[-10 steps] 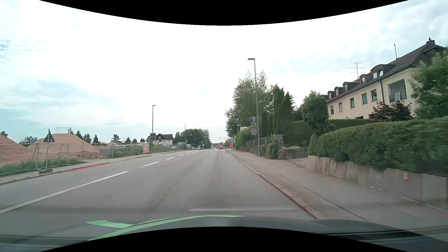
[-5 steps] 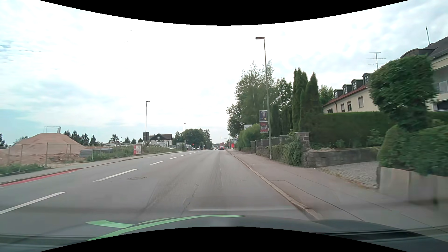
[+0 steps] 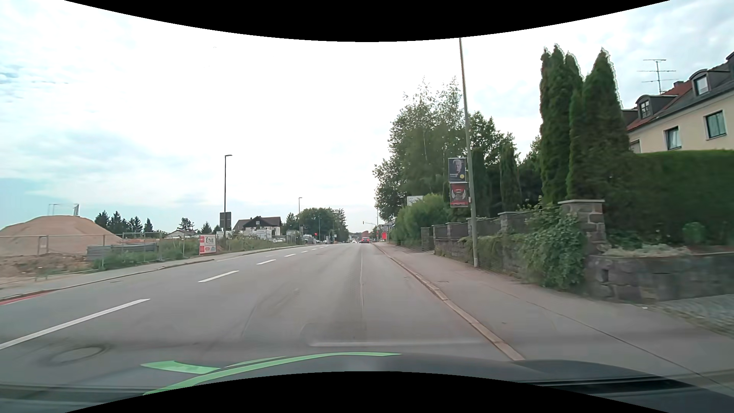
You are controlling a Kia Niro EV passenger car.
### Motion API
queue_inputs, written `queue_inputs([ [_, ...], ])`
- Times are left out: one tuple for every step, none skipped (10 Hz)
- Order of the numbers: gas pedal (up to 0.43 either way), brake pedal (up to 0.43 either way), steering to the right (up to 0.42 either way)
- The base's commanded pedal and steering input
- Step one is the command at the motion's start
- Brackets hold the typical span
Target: Follow the waypoints while adhering to traffic rules and regulations
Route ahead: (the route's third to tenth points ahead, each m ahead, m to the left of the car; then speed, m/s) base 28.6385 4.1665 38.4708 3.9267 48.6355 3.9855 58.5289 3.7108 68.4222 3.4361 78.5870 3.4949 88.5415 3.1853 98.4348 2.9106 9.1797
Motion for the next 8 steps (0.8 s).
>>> queue_inputs([
  [0.000, 0.000, -0.007],
  [0.000, 0.000, -0.006],
  [0.000, 0.000, -0.006],
  [0.000, 0.000, -0.005],
  [0.008, 0.000, -0.005],
  [0.020, 0.000, -0.005],
  [0.039, 0.000, -0.004],
  [0.047, 0.000, -0.003],
])
